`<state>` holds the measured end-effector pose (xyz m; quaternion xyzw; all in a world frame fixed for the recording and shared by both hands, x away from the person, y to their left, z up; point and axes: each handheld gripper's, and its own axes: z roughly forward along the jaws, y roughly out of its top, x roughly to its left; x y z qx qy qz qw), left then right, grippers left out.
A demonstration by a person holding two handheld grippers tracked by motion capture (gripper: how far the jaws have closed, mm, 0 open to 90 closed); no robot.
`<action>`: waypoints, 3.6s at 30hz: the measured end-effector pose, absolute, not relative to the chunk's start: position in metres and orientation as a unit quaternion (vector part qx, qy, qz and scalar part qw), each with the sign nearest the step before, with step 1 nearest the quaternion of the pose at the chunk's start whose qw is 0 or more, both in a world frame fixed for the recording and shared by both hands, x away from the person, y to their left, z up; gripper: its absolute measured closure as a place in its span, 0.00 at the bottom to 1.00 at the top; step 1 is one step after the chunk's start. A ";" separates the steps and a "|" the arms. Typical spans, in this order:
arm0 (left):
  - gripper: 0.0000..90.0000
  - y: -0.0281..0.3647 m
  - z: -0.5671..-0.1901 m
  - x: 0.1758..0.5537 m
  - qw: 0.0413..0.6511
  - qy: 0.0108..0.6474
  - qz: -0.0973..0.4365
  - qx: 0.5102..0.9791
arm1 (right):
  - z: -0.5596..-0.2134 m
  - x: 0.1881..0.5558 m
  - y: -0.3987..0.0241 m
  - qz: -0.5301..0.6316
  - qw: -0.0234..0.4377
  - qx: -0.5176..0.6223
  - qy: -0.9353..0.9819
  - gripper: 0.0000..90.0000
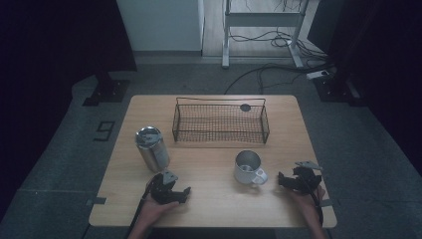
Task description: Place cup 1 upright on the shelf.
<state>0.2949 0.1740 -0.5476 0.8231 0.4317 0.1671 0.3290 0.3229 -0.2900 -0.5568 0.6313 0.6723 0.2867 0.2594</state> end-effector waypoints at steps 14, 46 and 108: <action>0.16 0.179 -0.538 0.292 0.360 0.439 0.159 0.808 | -0.557 0.323 -0.290 0.287 0.259 0.631 0.673 0.00; 0.16 0.218 -0.497 0.283 0.419 0.447 0.178 0.770 | -0.557 0.323 -0.290 0.288 0.259 0.631 0.673 0.00; 0.08 0.272 -0.475 0.334 0.429 0.510 0.218 0.713 | -0.556 0.323 -0.290 0.291 0.259 0.626 0.675 0.02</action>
